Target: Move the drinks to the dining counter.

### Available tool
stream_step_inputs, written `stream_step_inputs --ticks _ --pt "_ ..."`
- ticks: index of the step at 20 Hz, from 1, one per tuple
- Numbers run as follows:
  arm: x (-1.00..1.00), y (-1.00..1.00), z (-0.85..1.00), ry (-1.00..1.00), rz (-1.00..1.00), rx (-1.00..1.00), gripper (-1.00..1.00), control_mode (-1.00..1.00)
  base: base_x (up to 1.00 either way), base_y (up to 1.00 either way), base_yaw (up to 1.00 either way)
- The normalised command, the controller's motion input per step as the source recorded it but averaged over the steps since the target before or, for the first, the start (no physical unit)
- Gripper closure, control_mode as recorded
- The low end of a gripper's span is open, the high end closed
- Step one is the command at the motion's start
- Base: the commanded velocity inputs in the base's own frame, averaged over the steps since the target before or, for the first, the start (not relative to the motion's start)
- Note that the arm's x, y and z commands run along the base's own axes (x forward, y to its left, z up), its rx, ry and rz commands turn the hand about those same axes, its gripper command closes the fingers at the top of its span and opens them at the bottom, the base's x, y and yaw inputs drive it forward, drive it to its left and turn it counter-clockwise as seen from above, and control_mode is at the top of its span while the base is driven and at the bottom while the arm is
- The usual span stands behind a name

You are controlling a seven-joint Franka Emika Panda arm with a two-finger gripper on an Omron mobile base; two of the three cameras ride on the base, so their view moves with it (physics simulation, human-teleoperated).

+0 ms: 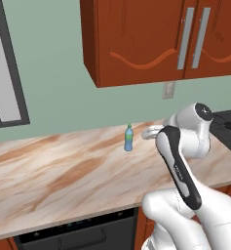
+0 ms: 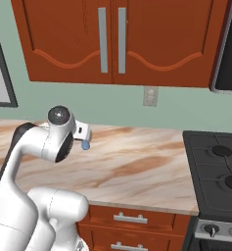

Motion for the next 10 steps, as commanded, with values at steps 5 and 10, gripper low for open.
stream_step_inputs --ticks 5,10 --pt "0.33 0.00 -0.20 0.12 0.00 0.00 -1.00 -1.00 0.00 0.00 0.00" --pt "0.34 0.00 -0.15 0.15 0.00 -0.03 -1.00 -1.00 0.00 0.00 0.00"
